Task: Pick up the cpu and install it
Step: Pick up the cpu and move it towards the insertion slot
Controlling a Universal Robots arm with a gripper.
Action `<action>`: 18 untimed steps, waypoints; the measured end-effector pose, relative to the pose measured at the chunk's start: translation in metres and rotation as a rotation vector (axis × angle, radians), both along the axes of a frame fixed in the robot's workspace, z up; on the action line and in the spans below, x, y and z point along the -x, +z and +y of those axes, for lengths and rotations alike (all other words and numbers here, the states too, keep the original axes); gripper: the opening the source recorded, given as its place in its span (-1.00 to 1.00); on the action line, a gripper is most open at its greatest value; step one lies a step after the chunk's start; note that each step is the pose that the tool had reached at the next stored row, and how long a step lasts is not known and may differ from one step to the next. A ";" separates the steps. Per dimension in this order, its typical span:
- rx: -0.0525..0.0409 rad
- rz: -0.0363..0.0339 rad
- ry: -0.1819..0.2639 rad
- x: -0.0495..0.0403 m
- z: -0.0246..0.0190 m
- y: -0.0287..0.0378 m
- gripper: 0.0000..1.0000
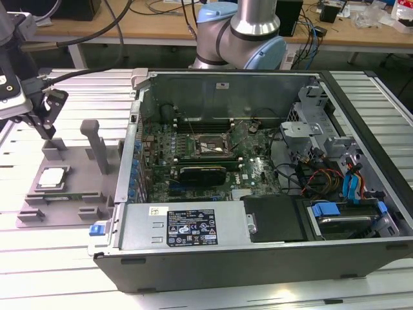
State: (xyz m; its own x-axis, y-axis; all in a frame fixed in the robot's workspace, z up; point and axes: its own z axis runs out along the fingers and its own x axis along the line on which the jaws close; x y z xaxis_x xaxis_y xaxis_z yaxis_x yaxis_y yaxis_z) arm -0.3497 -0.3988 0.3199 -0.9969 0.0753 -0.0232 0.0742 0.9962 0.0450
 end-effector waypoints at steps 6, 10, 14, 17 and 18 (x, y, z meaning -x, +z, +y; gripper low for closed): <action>0.0000 -0.0001 0.000 0.0003 0.0000 -0.0003 -0.66; -0.0001 -0.0003 0.000 0.0030 0.0000 -0.0013 -0.04; 0.0000 -0.0009 0.000 0.0225 -0.0001 -0.0175 -0.04; -0.0001 -0.0009 0.000 0.0232 -0.0002 -0.0249 -0.04; -0.0001 -0.0008 0.000 0.0236 -0.0004 -0.0277 -0.04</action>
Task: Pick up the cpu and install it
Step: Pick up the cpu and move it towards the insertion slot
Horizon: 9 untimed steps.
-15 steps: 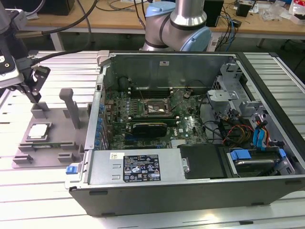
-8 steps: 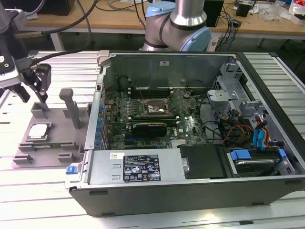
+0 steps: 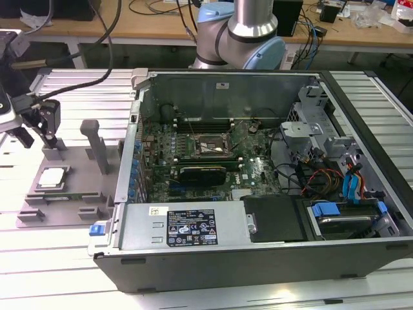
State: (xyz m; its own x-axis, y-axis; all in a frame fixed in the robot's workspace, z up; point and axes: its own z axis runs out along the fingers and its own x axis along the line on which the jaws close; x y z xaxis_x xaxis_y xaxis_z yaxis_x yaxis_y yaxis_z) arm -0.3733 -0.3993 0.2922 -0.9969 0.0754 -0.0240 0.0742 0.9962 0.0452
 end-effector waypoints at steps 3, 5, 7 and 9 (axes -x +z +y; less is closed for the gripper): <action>0.0001 0.0000 0.000 0.0029 -0.0022 -0.0083 -0.04; 0.0001 0.0000 0.000 0.0043 -0.0035 -0.0121 -0.04; 0.0000 0.0000 0.000 0.0061 -0.0064 -0.0189 -0.04; 0.0002 0.0006 0.002 0.0072 -0.0087 -0.0251 -0.04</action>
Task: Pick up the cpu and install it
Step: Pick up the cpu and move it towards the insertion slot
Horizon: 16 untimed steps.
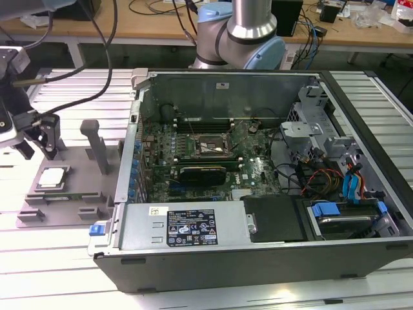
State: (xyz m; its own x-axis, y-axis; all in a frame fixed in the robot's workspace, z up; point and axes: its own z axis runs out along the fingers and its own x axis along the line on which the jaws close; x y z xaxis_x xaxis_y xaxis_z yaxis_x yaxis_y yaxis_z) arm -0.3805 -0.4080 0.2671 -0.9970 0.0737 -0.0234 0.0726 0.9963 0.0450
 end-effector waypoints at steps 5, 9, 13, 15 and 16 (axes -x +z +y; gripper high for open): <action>0.0000 0.0004 0.009 0.0020 -0.0054 -0.0131 -0.04; -0.0001 0.0004 0.010 0.0019 -0.0055 -0.0132 -0.04; 0.0000 0.0004 0.011 0.0019 -0.0055 -0.0132 -0.04; -0.0001 0.0004 0.011 0.0019 -0.0055 -0.0133 -0.04; 0.0000 0.0004 0.011 0.0020 -0.0055 -0.0133 0.11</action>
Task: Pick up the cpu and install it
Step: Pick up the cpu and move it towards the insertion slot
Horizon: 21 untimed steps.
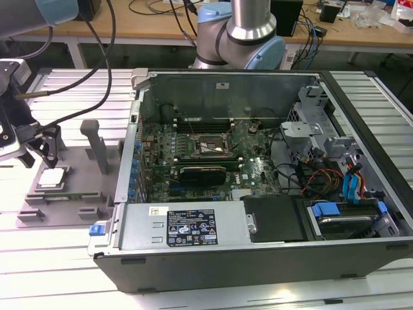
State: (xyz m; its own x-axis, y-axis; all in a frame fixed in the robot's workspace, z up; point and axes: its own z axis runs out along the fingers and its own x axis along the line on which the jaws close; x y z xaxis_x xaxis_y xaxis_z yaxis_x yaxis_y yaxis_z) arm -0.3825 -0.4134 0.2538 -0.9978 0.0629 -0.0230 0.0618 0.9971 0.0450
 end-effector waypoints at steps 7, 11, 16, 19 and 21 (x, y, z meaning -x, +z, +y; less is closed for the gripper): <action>-0.0001 0.0000 0.008 0.0000 0.0000 -0.0017 0.36; 0.0000 0.0001 0.009 0.0000 0.0000 -0.0036 0.36; 0.0000 0.0000 0.009 0.0000 0.0000 -0.0068 0.36; 0.0000 0.0000 0.009 0.0000 0.0000 -0.0082 0.36; -0.0001 -0.0001 0.009 0.0000 0.0000 -0.0096 0.36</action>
State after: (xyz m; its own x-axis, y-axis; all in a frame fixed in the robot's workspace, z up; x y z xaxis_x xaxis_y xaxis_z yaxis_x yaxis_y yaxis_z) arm -0.3824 -0.4134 0.2442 -0.9983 0.0537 -0.0232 0.0526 0.9976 0.0451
